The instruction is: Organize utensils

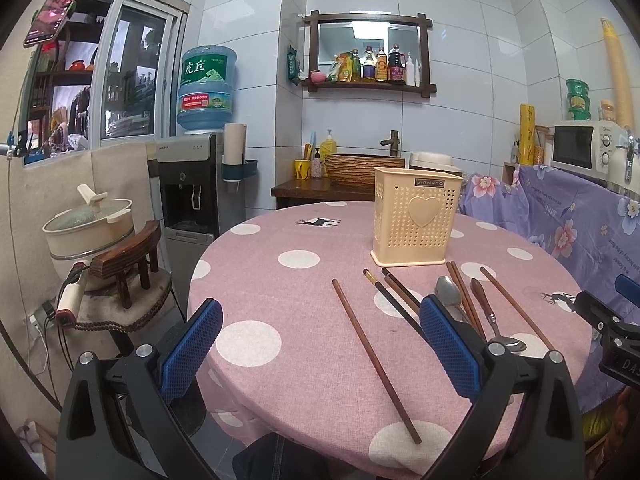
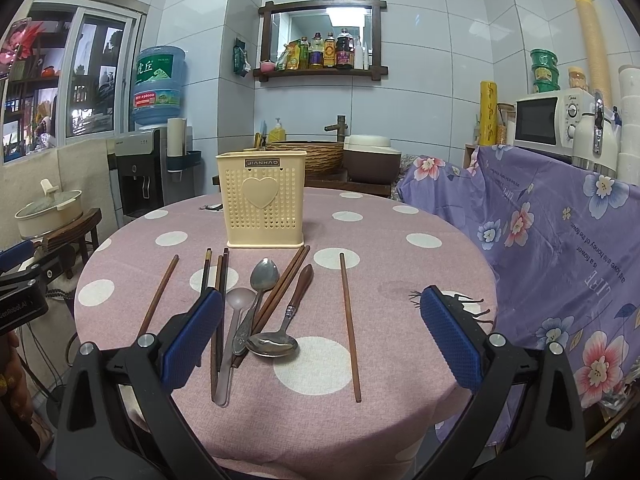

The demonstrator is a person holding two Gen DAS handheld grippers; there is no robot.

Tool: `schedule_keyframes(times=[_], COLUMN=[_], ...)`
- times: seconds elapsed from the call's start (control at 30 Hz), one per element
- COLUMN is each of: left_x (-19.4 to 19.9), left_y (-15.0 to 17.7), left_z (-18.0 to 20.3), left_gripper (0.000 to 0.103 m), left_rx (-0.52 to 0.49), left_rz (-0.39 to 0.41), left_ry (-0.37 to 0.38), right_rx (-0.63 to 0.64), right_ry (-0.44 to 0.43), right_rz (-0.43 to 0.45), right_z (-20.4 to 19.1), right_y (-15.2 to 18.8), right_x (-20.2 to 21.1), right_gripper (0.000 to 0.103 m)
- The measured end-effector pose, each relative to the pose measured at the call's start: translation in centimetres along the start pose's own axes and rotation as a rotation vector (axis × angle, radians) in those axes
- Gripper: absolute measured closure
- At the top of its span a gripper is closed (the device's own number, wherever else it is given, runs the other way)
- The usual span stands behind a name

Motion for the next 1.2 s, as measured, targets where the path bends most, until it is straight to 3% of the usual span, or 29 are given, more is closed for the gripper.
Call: schedule_keyframes(times=[0.83,1.07,1.2], left_x=[-0.2,-1.3,-3.4], left_y=[0.9,1.2,1.5], left_z=[-0.4,-0.8,-1.0], left_gripper=[0.005,0.005,0.005], left_rx=[-0.002,-0.003,0.008], left_rz=[-0.014,-0.067,-0.162], left_ry=[-0.003,-0.007,0.008], right_rx=[0.002,0.01,0.026], right_ry=[-0.001,0.017,0.038], right_rz=[-0.006,-0.04,-0.095], right_z=[-0.2,0.2,1.0], right_y=[0.2,0.6,1.0], right_x=[-0.1,-1.1,-2.7], right_gripper=[0.005,0.005,0.005])
Point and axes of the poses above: each gripper's, at about its wrist camera, not at the fingertips, and x roughly against the way its jaws point, z to its right, y to its underside, the point moved 9 cm from there along -x, roughly the way its jaws point, and after that the axes turned 1 degree about -x, right-handed, at the moved point
